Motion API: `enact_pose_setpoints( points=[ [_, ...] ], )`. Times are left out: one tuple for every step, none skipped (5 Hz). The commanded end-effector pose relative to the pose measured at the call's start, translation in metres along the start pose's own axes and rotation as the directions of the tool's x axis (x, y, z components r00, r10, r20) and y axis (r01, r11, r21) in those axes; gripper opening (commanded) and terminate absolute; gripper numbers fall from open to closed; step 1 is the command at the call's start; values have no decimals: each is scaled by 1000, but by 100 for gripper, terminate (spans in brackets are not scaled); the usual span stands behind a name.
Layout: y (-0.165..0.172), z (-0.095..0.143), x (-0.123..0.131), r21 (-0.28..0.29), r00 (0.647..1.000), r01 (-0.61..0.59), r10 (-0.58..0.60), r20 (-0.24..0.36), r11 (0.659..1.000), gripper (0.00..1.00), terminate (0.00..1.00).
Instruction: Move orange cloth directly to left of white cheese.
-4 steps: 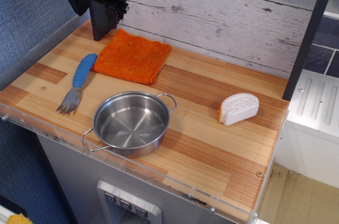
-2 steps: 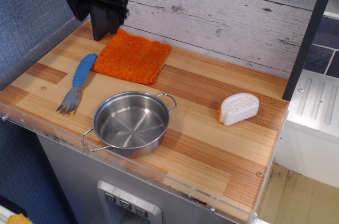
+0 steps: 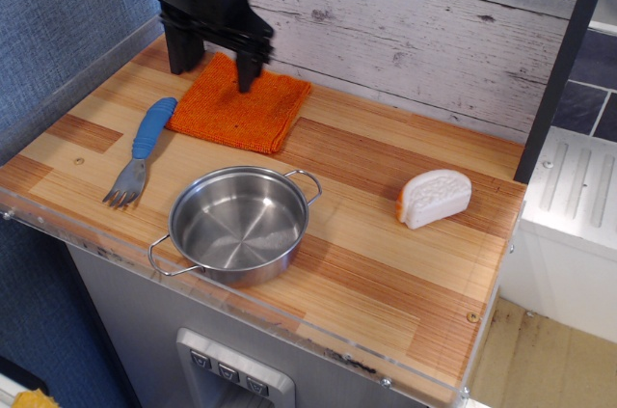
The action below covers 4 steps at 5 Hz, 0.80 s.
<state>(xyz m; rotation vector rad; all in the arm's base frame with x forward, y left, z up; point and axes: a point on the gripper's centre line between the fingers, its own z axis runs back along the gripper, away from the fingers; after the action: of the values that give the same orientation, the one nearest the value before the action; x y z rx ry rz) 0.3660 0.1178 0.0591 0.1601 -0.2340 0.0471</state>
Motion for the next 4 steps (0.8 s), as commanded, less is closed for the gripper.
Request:
enact_pose_setpoints(
  points=[
    [-9,-2,21,-20,1000,-15,15,20,1000,100,0],
    [-5,-7,18,-5,999,-32,32,-7,999,100,0],
    [-3,-16,15,-5,999,-35,35,-33,999,100,0],
    [-5,-24,13,-15,998,-36,35,-50,999,100,0]
  ],
)
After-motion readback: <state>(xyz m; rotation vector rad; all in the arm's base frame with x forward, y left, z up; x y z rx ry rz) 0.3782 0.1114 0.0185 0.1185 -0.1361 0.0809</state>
